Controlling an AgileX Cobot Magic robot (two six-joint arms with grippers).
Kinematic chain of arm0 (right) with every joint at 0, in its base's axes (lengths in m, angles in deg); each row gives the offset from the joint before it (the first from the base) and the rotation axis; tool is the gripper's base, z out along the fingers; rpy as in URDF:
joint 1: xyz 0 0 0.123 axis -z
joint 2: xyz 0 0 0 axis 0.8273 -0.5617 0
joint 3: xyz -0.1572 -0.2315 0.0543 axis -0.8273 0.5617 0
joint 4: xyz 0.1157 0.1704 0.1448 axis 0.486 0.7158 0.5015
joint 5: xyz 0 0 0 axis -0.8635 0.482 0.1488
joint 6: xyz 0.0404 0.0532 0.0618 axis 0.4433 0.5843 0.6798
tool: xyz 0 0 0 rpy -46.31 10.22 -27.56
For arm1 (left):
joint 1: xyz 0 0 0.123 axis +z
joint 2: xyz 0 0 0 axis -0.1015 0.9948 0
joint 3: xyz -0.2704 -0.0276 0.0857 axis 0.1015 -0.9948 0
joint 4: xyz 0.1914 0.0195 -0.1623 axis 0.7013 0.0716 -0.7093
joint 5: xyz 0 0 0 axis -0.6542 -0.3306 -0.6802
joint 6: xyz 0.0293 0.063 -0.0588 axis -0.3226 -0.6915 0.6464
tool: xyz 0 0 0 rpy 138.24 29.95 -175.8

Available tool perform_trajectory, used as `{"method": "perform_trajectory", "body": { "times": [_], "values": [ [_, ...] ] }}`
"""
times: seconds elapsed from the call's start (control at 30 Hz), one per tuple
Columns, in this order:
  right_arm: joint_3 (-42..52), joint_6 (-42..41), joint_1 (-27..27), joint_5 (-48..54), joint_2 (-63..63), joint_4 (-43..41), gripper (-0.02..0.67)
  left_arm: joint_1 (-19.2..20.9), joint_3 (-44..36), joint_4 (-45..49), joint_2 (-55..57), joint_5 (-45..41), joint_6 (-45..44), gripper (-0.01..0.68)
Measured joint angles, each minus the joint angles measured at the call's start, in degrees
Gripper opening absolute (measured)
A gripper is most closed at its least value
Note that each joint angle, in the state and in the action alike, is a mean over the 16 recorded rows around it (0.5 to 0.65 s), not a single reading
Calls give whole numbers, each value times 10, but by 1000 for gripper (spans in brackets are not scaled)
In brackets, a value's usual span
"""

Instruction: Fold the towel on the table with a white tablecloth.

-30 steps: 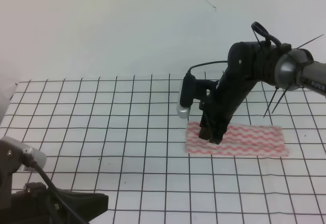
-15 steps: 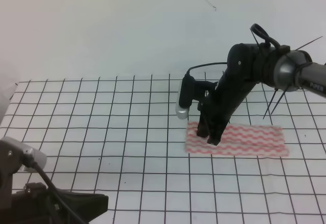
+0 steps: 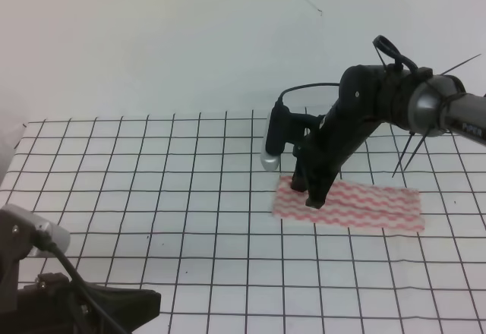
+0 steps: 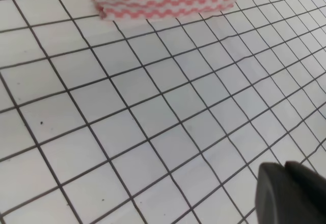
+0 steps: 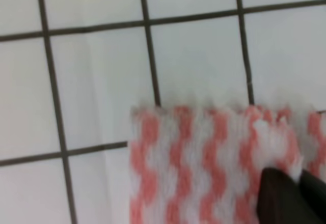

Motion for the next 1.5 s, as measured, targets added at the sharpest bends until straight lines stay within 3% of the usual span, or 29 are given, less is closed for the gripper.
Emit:
{"method": "perform_trajectory", "body": {
  "times": [0.8, 1.5],
  "values": [
    [-8, 6, 0, -22, 2, -10, 18, 0, 0, 1, 0, 2, 0, 1],
    [-8, 53, 0, -67, 3, -36, 197, 0, 0, 1, 0, -8, 2, 1]
  ]
}}
